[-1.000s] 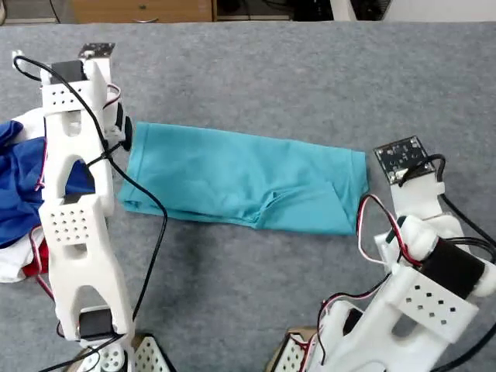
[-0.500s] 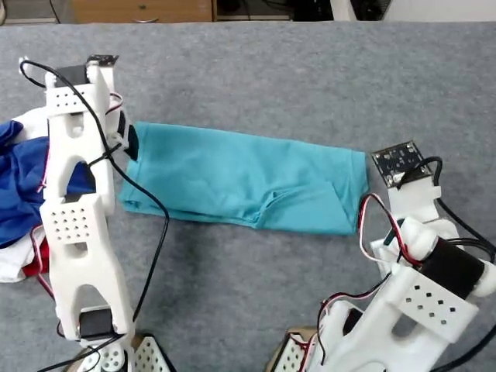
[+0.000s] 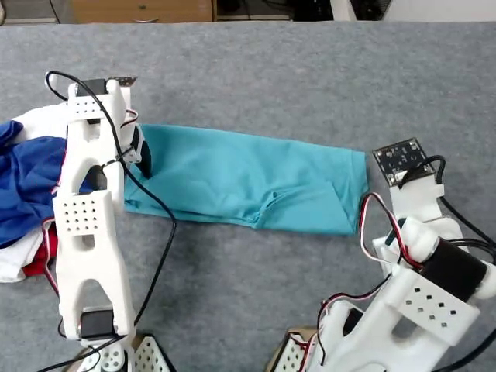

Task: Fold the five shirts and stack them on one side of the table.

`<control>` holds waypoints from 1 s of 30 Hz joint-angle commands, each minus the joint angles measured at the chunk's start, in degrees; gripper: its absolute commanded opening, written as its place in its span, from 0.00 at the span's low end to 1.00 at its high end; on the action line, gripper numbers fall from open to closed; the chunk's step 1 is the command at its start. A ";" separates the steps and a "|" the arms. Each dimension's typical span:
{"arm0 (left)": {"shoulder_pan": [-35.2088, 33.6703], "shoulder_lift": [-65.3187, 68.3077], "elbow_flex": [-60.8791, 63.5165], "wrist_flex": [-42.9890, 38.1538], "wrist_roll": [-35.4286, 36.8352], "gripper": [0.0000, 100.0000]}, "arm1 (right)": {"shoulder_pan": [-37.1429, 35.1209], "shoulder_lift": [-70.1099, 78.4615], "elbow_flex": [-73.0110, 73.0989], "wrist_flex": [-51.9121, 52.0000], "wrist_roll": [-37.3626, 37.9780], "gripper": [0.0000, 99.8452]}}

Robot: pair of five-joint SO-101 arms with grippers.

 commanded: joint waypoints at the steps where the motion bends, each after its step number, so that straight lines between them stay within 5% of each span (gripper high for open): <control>1: 0.70 1.63 -2.73 0.79 -0.09 0.19 | -0.22 -0.40 -2.86 0.26 -0.26 0.00; 8: 2.64 1.80 -0.26 1.41 -0.35 0.02 | -0.22 -0.40 -2.95 0.26 -0.53 0.00; 18: 1.23 -4.44 1.76 1.76 -0.18 0.02 | -0.22 -0.40 -2.95 0.35 -0.53 0.00; 30: 8.62 -31.78 25.23 1.76 1.05 0.02 | -0.22 -0.40 -2.95 0.35 -0.62 0.00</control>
